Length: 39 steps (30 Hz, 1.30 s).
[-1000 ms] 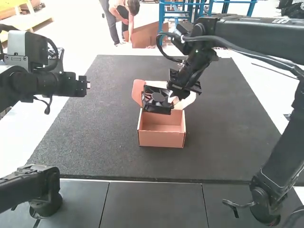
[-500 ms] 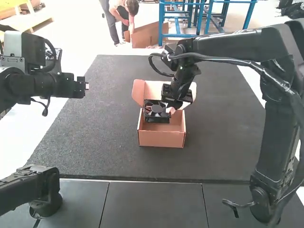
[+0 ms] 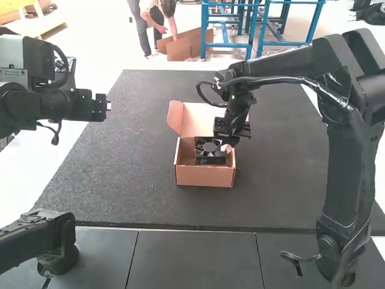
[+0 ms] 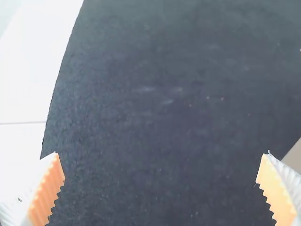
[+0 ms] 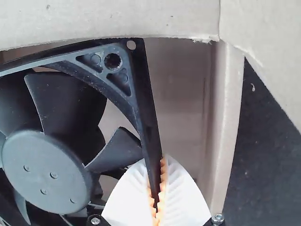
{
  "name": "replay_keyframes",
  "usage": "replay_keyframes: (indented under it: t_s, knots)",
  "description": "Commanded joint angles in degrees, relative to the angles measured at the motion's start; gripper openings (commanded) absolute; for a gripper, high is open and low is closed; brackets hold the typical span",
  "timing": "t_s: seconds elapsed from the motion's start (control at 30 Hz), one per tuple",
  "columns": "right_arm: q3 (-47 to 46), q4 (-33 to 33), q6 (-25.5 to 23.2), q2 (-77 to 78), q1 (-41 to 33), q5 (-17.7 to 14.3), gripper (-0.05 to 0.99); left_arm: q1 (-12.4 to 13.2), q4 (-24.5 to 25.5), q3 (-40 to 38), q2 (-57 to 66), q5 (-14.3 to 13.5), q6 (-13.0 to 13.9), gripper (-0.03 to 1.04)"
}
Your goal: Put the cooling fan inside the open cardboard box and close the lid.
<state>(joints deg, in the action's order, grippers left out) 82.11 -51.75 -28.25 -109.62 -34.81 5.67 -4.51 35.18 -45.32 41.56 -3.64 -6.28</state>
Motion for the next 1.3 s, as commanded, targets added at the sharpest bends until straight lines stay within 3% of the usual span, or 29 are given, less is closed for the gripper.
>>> replay_keyframes:
  t_s: [0.0, 0.13, 0.23, 0.33, 0.5, 0.53, 0.63, 0.7, 0.83, 1.0, 1.13, 1.27]
  knots:
    - [0.6, 0.1, 0.7, -0.2, 0.2, 3.8, 0.01, 0.1, -0.6, -2.0, -0.6, -0.7, 0.5, 0.97]
    - [1.5, -0.5, 0.9, -0.2, -0.2, 5.4, 0.27, 0.1, -1.6, -1.8, -0.3, -0.7, 0.5, 0.97]
    - [2.4, -2.1, 2.0, -0.2, -0.2, 6.3, 0.35, 0.1, -2.7, -1.7, 0.3, -0.7, 0.5, 0.97]
    - [4.3, -3.3, 2.4, 0.2, 0.3, 7.6, 0.51, 0.0, -3.5, -1.7, 1.3, -0.6, 0.5, 0.97]
    - [13.0, -4.4, 5.8, 2.7, 1.3, 17.1, 0.67, -0.3, -5.1, -1.5, 3.4, -0.6, 0.6, 0.97]
    - [14.7, -4.2, 7.2, 3.5, 1.8, 18.7, 0.76, -0.3, -5.6, -1.3, 3.8, -0.6, 0.6, 0.97]
    - [18.1, -3.9, 12.5, 6.1, 3.4, 20.2, 0.90, -0.3, -7.4, -1.0, 5.3, -0.5, 0.7, 0.97]
    - [18.1, -2.9, 14.3, 7.8, 4.3, 18.6, 0.91, -0.4, -8.5, -0.9, 6.4, -0.4, 0.7, 0.97]
    - [12.6, 0.9, 23.5, 13.2, 6.7, 10.1, 0.91, -1.3, -10.7, -0.9, 9.0, -0.4, 0.7, 0.97]
    - [-1.7, 15.4, 29.7, 24.2, 7.1, -1.2, 0.91, -3.6, -13.6, -1.1, 13.0, -0.5, 0.6, 0.97]
    - [-11.5, 27.0, 32.5, 31.5, 7.1, -1.8, 0.91, -5.4, -16.3, -1.6, 16.4, -0.6, 0.5, 0.97]
    - [-15.7, 29.5, 30.3, 33.0, 7.6, -3.3, 0.91, -6.6, -18.7, -2.1, 19.5, -0.7, 0.5, 0.97]
